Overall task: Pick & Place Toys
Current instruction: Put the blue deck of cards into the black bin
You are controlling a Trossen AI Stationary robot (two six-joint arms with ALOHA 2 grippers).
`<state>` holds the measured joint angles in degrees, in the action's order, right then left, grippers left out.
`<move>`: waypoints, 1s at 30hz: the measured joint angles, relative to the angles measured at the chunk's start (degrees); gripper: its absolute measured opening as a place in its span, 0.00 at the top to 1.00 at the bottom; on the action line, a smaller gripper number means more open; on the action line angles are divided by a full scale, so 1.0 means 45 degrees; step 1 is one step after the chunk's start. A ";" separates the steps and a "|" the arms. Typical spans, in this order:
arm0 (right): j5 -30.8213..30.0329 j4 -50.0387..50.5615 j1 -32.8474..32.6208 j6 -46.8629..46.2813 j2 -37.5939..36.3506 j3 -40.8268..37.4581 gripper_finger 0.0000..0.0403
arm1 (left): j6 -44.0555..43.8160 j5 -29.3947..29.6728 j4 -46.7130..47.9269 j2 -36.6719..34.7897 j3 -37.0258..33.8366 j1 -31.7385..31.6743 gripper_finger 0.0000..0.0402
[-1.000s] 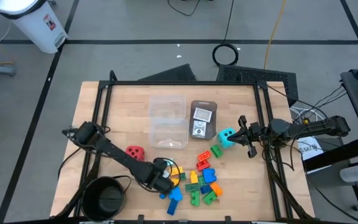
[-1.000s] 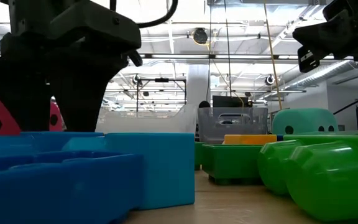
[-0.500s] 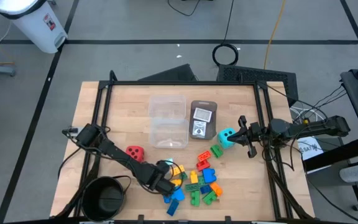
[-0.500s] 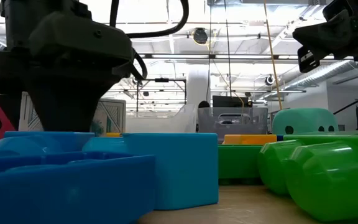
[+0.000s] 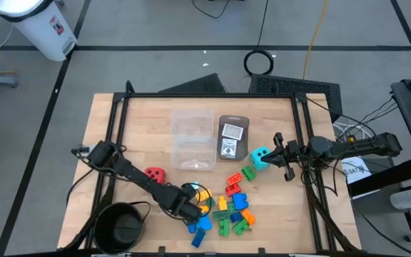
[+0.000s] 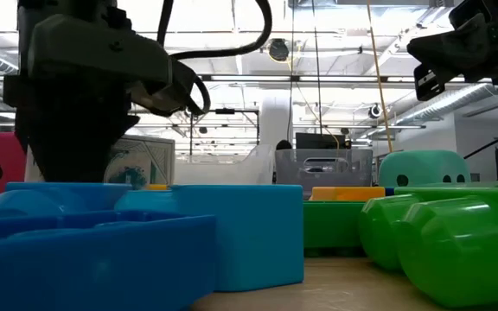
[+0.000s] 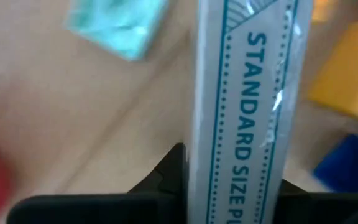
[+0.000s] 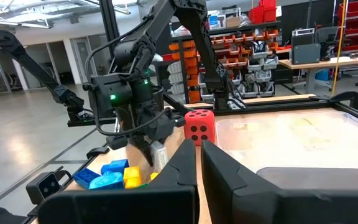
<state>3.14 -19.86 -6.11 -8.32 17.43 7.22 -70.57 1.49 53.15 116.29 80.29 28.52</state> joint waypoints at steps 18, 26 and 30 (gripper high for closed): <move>-0.2257 -0.0936 0.0005 -0.1332 0.0230 0.0000 0.98 | 0.3877 0.4907 -0.4842 -0.3095 -0.0010 -0.0369 0.84; -0.1986 -0.2452 -0.0151 -0.2341 0.1881 0.0000 0.80 | 0.6962 0.3781 -0.8092 -0.2703 -0.0010 -0.1514 0.84; -0.2494 -0.4616 -0.0629 -0.2801 0.3691 0.0000 0.62 | 0.7437 0.3572 -0.8176 -0.2740 -0.0010 -0.2052 0.84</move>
<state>-8.09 -40.63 -8.94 -20.92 34.04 7.22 -37.10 17.57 16.36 103.96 80.25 19.29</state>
